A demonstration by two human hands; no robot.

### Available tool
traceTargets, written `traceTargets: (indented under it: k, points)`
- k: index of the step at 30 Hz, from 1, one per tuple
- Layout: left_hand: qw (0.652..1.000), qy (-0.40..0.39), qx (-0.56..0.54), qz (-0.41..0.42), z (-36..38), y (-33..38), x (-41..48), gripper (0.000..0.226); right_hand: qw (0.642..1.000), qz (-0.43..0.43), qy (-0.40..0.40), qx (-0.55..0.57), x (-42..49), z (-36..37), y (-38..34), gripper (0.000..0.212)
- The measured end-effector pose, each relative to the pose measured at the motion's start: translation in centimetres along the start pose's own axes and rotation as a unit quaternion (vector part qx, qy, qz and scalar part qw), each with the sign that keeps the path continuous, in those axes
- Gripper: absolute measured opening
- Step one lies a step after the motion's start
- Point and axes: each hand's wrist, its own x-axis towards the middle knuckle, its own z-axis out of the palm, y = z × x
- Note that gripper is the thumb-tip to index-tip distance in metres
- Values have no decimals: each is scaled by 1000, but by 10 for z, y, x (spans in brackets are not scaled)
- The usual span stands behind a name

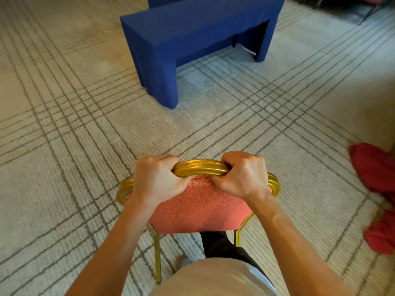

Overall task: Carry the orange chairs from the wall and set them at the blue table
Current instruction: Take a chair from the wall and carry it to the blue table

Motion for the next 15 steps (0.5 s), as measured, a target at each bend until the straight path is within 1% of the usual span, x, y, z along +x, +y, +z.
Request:
traceTargets:
  k: [3, 6, 10, 15]
  points:
    - [1000, 10, 10, -1, 29, -16, 48, 58, 1000, 3, 2, -1, 49, 21, 30, 39]
    - [999, 6, 31, -21, 62, -31, 99, 53, 1000, 10, -19, 1, 106, 44, 64, 40]
    - [998, 2, 44, -51, 95, -50, 160, 54, 999, -3, -45, 1, 175, 68, 102, 40]
    - [996, -8, 43, -77, 120, -62, 224, 55, 999, -15, -46, 16, 238, 83, 137, 38]
